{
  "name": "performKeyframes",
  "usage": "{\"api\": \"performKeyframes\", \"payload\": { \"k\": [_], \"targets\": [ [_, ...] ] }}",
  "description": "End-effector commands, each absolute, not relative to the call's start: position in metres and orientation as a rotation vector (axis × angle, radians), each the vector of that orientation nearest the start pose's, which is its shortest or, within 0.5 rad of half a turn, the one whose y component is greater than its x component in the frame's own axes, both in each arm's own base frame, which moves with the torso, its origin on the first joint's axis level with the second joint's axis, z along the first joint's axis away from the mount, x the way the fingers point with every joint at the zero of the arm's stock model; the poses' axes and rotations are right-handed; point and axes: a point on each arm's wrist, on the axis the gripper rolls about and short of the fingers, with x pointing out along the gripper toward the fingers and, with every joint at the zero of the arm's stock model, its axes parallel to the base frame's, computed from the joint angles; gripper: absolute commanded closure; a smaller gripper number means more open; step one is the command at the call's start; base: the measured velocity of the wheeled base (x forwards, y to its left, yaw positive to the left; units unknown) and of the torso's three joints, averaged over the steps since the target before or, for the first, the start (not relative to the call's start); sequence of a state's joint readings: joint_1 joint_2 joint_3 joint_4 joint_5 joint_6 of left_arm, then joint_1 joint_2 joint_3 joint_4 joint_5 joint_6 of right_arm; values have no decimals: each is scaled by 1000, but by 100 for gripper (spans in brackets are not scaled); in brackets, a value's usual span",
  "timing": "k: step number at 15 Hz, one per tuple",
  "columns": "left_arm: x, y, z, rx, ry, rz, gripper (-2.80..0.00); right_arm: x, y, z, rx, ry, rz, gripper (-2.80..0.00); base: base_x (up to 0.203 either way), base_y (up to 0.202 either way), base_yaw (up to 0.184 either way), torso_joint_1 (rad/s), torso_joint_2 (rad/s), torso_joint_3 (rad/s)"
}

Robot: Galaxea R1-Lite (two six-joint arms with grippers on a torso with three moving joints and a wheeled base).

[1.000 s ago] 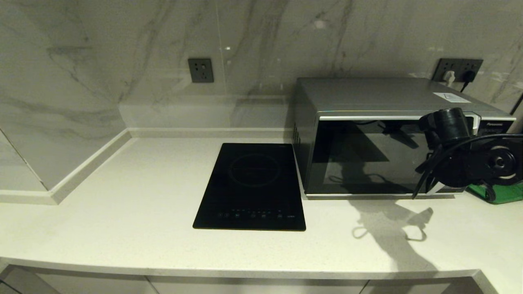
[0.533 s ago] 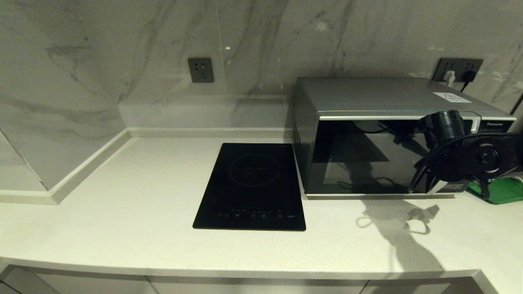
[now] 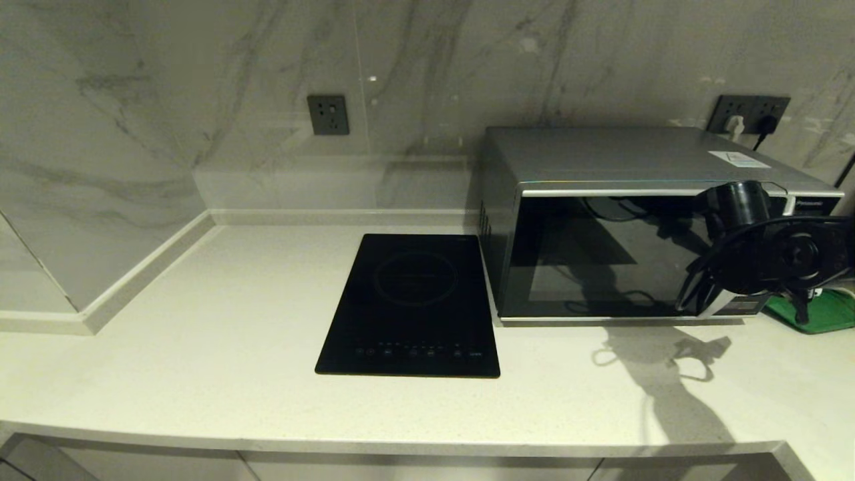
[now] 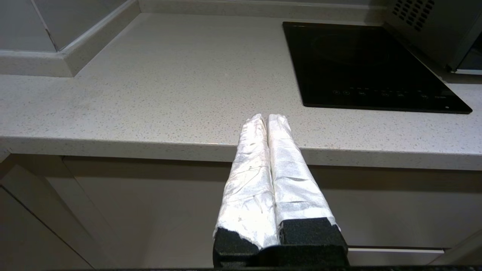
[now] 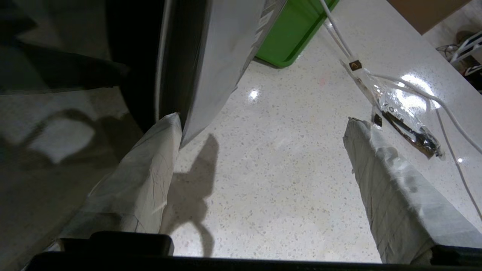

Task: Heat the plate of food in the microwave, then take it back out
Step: Open the microwave oven

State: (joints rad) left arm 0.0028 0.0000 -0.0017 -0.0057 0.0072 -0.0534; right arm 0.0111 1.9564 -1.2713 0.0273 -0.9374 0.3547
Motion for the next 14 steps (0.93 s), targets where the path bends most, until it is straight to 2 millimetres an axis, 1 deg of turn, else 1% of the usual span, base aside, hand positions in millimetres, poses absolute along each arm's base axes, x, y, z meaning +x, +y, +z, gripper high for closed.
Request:
{"api": "performKeyframes", "payload": {
  "k": [1, 5, 8, 14],
  "targets": [
    [-23, 0, 77, -54, -8, 11, 0, 369, -22, 165, -11, 481, -1012, -280, 0, 0, 0, 0, 0, 0],
    [-23, 0, 77, -54, -8, 11, 0, 370, -26, 166, 22, 458, -1034, -280, 0, 0, 0, 0, 0, 0],
    [-23, 0, 77, -54, -8, 11, 0, 373, -29, 159, 33, 462, -1050, -280, 0, 0, 0, 0, 0, 0],
    [-23, 0, 77, -54, -8, 11, 0, 374, -29, 156, 43, 444, -1083, -280, 0, 0, 0, 0, 0, 0]
  ]
}}
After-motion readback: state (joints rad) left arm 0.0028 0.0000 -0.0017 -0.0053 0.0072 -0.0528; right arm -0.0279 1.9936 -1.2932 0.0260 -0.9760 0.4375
